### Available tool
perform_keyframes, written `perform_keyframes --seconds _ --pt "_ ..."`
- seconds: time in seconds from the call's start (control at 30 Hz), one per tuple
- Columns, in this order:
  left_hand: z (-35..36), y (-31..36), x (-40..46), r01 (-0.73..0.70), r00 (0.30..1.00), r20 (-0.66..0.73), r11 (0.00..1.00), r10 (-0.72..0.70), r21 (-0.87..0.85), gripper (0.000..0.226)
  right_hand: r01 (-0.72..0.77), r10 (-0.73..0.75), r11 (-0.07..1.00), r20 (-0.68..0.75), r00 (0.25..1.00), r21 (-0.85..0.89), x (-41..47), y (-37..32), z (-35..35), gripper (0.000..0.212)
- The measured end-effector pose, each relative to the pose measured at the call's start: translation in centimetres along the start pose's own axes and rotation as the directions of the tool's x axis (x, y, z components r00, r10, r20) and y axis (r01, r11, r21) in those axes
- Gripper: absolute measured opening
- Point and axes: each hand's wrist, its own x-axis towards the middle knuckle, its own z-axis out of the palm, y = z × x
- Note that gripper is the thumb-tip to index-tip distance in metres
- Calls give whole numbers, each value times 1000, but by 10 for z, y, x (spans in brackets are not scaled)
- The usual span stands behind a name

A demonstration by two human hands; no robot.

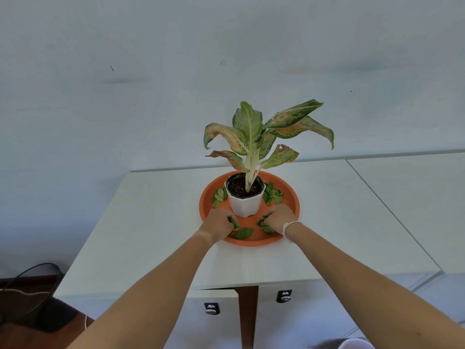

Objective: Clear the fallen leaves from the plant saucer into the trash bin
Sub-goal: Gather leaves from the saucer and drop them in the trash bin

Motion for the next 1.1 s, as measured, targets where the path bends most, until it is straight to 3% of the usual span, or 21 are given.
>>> perform_keyframes --seconds 0.07,0.13,0.17,0.27,0.33,0.4,0.5,0.63,0.73,0.93,1.1 --pt "1 2 1 6 1000 0 1000 -6 -23 29 -49 49 992 0 999 114 6 5 -8 27" --pt "3 8 -1 -9 1000 20 1000 9 -12 30 -112 106 958 36 994 265 6 6 -13 6" --pt "6 7 1 -10 1000 24 1000 10 -14 31 -151 138 920 64 988 361 7 8 -14 9" --pt "11 7 3 16 998 54 999 -14 -37 24 -247 164 688 185 969 682 11 8 -15 16" --pt "14 11 2 10 997 74 999 -7 -45 19 -282 154 583 236 959 762 8 7 -17 27" --pt "18 11 1 -13 997 79 1000 15 -25 14 -294 155 522 249 956 801 8 6 -18 40" --pt "23 9 2 -66 997 50 995 62 72 14 -317 171 457 268 948 831 6 6 -20 44" --pt "23 9 3 -91 996 30 993 89 81 5 -331 143 355 299 943 874 1 6 -23 32" --pt "24 10 1 -136 990 33 988 134 76 19 -354 124 293 332 935 888 -1 7 -23 21" --pt "22 8 4 -140 989 51 986 135 96 24 -434 103 3 432 896 901 2 13 -25 20" --pt "15 11 7 -78 996 51 997 78 -9 24 -427 67 -86 433 899 900 2 14 -24 21"
